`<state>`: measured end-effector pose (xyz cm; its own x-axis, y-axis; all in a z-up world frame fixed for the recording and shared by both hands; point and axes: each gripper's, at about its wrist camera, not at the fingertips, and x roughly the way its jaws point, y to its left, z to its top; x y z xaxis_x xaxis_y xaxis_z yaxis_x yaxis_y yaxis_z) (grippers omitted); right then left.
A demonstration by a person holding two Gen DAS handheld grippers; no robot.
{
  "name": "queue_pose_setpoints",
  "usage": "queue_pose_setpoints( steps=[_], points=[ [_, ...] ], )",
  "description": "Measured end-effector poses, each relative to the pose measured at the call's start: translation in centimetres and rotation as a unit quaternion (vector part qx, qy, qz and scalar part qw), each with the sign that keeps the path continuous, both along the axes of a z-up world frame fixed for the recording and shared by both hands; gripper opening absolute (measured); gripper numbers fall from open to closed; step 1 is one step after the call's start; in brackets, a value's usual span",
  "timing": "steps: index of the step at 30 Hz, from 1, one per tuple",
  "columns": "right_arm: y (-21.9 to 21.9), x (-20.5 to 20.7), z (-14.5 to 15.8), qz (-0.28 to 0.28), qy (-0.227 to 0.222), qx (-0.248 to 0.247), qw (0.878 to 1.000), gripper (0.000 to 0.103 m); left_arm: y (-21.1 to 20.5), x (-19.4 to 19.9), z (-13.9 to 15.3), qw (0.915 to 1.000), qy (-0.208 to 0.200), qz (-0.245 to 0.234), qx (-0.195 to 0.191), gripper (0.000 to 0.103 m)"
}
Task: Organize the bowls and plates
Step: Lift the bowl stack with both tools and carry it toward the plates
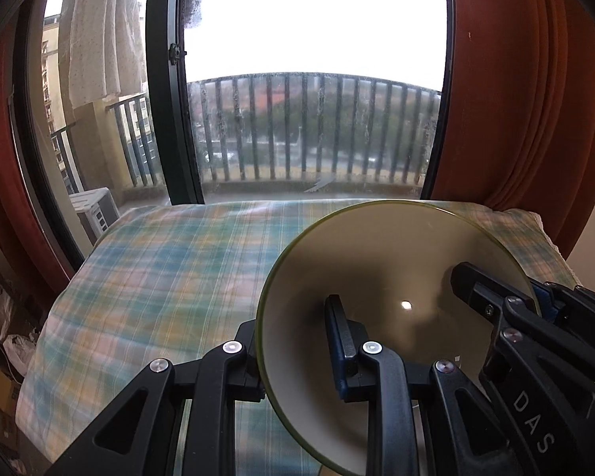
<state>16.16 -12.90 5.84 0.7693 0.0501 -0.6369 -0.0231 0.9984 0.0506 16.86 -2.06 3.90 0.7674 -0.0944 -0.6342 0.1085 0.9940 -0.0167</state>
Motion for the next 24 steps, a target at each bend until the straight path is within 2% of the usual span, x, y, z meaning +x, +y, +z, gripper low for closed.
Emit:
queue_pose_setpoints(
  steps=[8, 24],
  points=[
    [-0.4, -3.1, -0.6, -0.003, -0.004, 0.004, 1.000, 0.021, -0.5, -2.7, -0.5, 1.0000, -0.006, -0.006, 0.004, 0.022],
    [-0.6, -6.2, -4.6, -0.011, 0.024, 0.004, 1.000, 0.021, -1.4, -5.2, -5.0, 0.9994, 0.026, -0.019, 0.008, 0.023]
  ],
)
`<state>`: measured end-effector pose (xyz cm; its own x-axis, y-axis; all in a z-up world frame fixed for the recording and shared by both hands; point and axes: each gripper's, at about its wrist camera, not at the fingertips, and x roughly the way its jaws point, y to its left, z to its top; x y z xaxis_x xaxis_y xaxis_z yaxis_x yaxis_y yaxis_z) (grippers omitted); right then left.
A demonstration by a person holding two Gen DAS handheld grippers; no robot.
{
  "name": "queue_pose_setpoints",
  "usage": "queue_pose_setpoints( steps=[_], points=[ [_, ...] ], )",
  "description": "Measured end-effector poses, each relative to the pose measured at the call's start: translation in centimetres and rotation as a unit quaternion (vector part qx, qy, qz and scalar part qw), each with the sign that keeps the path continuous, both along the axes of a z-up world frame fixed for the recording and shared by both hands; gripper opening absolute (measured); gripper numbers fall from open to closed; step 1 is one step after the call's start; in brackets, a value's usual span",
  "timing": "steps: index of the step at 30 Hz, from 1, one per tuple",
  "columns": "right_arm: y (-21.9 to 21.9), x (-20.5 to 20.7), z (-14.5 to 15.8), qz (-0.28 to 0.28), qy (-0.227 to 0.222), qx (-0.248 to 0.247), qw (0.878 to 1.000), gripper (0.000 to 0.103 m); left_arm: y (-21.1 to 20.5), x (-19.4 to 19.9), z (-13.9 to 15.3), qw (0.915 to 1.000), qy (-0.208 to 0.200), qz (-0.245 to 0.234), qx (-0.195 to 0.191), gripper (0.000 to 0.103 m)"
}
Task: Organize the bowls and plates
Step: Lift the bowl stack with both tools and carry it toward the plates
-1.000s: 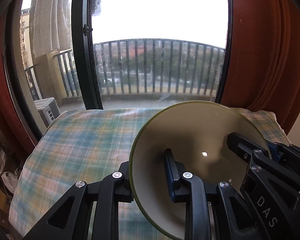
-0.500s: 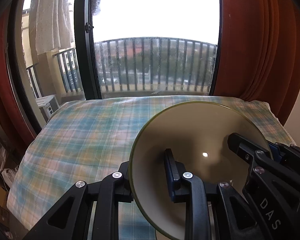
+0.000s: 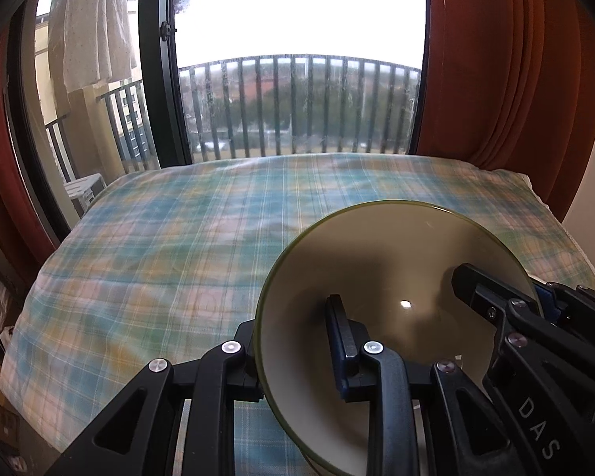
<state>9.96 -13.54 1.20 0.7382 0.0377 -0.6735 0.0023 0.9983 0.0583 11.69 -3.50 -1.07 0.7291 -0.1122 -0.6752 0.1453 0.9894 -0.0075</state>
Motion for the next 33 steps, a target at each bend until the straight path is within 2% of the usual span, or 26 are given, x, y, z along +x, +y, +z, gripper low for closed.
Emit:
queue_pose_setpoints(
  steps=[13, 22, 26, 29, 30, 33],
  points=[
    [-0.2, -1.0, -2.2, -0.004, 0.011, 0.000, 1.000, 0.021, -0.1, -1.0, -1.7, 1.0000, 0.002, -0.003, 0.006, 0.024],
    [0.4, -2.0, -2.6, -0.009, -0.012, -0.033, 0.999, 0.021, -0.1, -1.5, -3.0, 0.9996, 0.019, -0.004, -0.021, 0.027],
    [0.4, -2.1, -2.8, -0.011, -0.018, -0.040, 0.999, 0.021, -0.2, -1.8, -3.2, 0.9998, 0.007, -0.003, -0.019, 0.027],
    [0.7, -2.1, -3.0, -0.018, -0.022, -0.060, 0.998, 0.022, -0.5, -2.1, -3.4, 1.0000, -0.004, -0.004, -0.003, 0.027],
    [0.7, -2.1, -3.2, -0.020, -0.019, -0.063, 0.998, 0.024, -0.5, -2.2, -3.4, 0.9999, -0.010, -0.006, -0.001, 0.027],
    [0.5, -2.2, -3.2, -0.025, -0.019, -0.053, 0.998, 0.026, -0.1, -2.1, -3.4, 0.9999, -0.004, -0.007, -0.012, 0.027]
  ],
)
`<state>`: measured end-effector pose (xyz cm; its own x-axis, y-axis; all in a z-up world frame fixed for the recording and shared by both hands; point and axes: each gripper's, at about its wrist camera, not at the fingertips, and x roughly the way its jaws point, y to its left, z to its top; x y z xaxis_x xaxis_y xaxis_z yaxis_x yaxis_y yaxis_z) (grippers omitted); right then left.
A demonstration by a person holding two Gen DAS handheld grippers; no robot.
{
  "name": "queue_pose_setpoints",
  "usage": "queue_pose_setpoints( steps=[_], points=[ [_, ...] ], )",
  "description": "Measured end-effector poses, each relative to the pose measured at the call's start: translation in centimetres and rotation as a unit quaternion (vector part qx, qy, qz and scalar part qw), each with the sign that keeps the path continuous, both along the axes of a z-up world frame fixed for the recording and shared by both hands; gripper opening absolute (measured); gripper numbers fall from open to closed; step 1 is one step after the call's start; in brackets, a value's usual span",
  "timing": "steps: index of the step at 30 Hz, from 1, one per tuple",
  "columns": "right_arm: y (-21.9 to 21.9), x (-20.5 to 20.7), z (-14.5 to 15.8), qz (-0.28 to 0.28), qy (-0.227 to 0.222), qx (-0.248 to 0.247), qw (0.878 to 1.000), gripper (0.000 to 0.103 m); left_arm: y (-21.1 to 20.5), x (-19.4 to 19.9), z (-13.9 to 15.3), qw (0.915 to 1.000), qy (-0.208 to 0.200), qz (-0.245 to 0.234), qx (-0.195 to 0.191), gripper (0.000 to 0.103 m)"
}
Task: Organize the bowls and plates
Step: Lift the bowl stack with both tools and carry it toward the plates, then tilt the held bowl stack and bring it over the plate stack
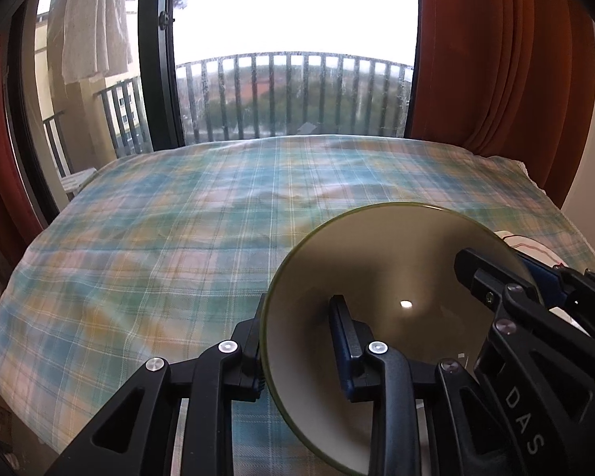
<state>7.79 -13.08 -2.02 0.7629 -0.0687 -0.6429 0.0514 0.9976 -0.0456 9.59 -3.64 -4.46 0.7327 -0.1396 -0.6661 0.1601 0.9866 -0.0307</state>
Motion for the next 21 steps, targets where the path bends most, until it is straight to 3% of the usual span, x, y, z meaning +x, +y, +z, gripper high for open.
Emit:
queue_pose_setpoints(
  steps=[2, 4, 5, 6, 8, 9, 14, 21],
  points=[
    [-0.1, 0.2, 0.0, 0.005, 0.005, 0.012, 1.000, 0.033, 0.2, 0.2, 0.1, 1.0000, 0.004, -0.004, -0.008, 0.030],
    [-0.2, 0.3, -0.1, 0.011, 0.013, 0.027, 0.999, 0.053, 0.2, 0.2, 0.1, 0.9998, 0.006, -0.012, -0.012, 0.037],
    [-0.3, 0.2, -0.1, 0.014, 0.012, 0.032, 0.999, 0.068, 0.1, 0.1, 0.1, 0.9998, 0.005, -0.015, -0.011, 0.041],
    [-0.3, 0.1, -0.1, 0.014, 0.005, 0.033, 0.999, 0.071, 0.1, 0.1, 0.2, 0.9998, 0.004, -0.016, -0.009, 0.044],
    [-0.1, 0.0, 0.0, 0.017, 0.004, 0.027, 0.999, 0.072, 0.0, 0.2, 0.1, 0.9997, 0.002, -0.022, -0.006, 0.067],
    [-0.1, 0.1, -0.1, 0.019, 0.008, 0.027, 0.999, 0.073, 0.0, 0.2, 0.2, 0.9997, 0.000, -0.023, -0.007, 0.071],
    [-1.0, 0.2, -0.1, 0.012, 0.014, 0.048, 0.999, 0.073, 0.2, 0.8, 0.2, 0.9993, 0.008, -0.029, -0.020, 0.081],
    [-2.4, 1.1, -0.5, 0.009, 0.028, 0.074, 0.997, 0.073, -0.1, 2.2, -0.6, 0.9971, 0.046, -0.043, -0.043, 0.083]
  ],
)
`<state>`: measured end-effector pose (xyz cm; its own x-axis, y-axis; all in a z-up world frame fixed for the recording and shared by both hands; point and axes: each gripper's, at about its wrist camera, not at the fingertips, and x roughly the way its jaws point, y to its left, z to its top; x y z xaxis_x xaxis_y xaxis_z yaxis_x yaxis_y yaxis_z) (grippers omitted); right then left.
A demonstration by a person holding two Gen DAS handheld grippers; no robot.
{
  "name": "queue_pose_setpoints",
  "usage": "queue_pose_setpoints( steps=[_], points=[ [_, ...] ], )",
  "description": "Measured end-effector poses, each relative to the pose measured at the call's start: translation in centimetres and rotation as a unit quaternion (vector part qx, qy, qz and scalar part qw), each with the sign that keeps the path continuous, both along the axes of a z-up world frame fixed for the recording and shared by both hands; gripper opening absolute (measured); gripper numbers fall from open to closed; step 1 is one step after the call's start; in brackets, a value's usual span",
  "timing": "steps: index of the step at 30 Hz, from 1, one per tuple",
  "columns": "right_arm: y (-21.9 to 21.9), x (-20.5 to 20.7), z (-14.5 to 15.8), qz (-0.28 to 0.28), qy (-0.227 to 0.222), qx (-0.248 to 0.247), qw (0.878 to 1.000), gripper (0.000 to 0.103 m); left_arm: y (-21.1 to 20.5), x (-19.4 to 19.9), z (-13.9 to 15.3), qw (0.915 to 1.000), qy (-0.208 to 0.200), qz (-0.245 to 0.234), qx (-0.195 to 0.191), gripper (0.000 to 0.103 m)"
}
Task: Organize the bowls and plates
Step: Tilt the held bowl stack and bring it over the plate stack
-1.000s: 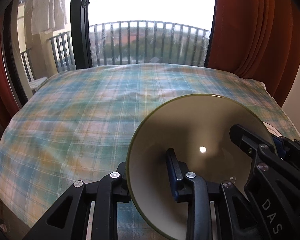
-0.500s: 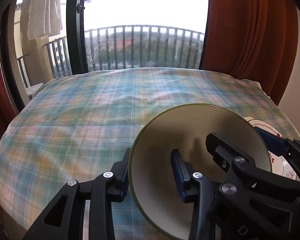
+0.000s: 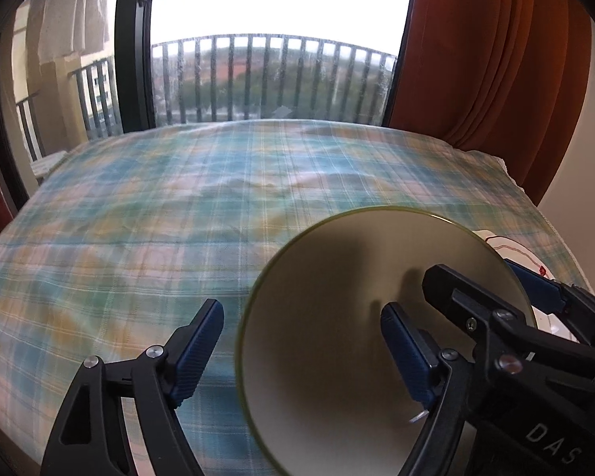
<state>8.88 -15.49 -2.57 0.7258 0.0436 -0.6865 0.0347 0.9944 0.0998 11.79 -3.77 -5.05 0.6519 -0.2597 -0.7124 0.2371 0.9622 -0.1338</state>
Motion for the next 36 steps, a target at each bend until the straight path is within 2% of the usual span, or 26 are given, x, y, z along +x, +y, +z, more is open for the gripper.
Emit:
queue_pose_setpoints(
  steps=[7, 18, 24, 25, 29, 32, 36],
  points=[
    [-1.0, 1.4, -0.9, -0.004, 0.035, 0.037, 0.999, 0.073, 0.4, 0.3, -1.0, 0.9984, 0.042, -0.008, -0.037, 0.082],
    [-1.7, 1.5, -2.1, -0.043, 0.067, 0.089, 0.993, 0.072, 0.7, 0.0, -1.2, 0.9968, 0.050, -0.019, -0.059, 0.081],
    [-1.6, 2.0, -2.4, -0.043, 0.081, 0.101, 0.991, 0.072, 1.1, 0.6, -1.5, 0.9950, 0.074, -0.017, -0.064, 0.081],
    [-1.6, 2.2, -2.5, -0.042, 0.084, 0.105, 0.990, 0.071, 1.0, 0.6, -1.4, 0.9955, 0.072, -0.016, -0.060, 0.081],
    [-1.7, 2.4, -3.1, -0.027, 0.105, 0.145, 0.983, 0.054, 0.8, 0.3, -1.1, 0.9966, 0.069, -0.018, -0.040, 0.077],
    [-1.4, 2.7, -3.1, -0.015, 0.115, 0.146, 0.982, 0.051, 0.8, 0.5, -1.1, 0.9957, 0.080, -0.021, -0.041, 0.074],
    [-1.5, 3.3, -3.6, -0.006, 0.134, 0.174, 0.976, 0.050, 0.6, 0.6, -0.9, 0.9955, 0.085, -0.023, -0.033, 0.070]
  ],
)
